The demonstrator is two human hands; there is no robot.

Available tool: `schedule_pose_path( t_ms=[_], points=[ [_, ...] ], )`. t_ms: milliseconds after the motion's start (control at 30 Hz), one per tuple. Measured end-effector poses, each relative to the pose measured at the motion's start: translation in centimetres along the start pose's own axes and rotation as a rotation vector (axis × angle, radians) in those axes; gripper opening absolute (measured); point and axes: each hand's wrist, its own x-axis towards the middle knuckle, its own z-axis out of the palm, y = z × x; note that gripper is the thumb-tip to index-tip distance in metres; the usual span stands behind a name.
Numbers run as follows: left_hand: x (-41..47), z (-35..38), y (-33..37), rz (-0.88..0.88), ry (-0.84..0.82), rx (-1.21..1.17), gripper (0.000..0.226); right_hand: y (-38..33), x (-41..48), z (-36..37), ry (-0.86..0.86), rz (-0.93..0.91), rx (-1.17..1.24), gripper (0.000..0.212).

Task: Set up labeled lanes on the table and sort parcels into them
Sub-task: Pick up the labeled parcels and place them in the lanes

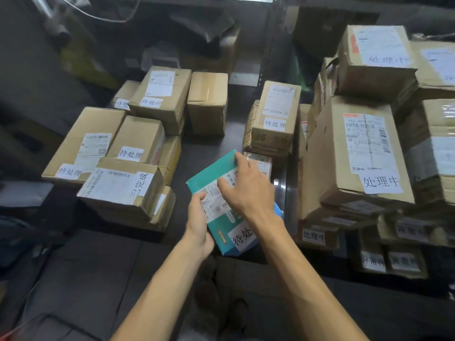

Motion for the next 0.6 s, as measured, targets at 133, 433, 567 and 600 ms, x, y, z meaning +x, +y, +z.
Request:
schedule_pose_path(
  t_ms=[133, 433, 567, 600],
  points=[
    [-0.4, 0.6, -0.4, -0.061, 0.048, -0.034, 0.043, -0.2, 0.9, -0.7, -0.018, -0.032, 0.007, 0.067],
    [-2.2, 1.3, -0.1, -0.458, 0.106, -0.349, 0.039, -1.1, 2.3, -1.5, -0.145, -0.06, 0.008, 0.042],
    [-2.1, 1.0, -1.1, -0.552, 0.111, -0.44, 0.034, -0.7, 2.6, -1.0, -0.256, -0.097, 0.039, 0.036],
    [-1.9, 0.9, -1.3, -0.56, 0.12, -0.452, 0.035, -0.5, 2.6, -0.9, -0.273, -0.11, 0.034, 0.035]
  ],
)
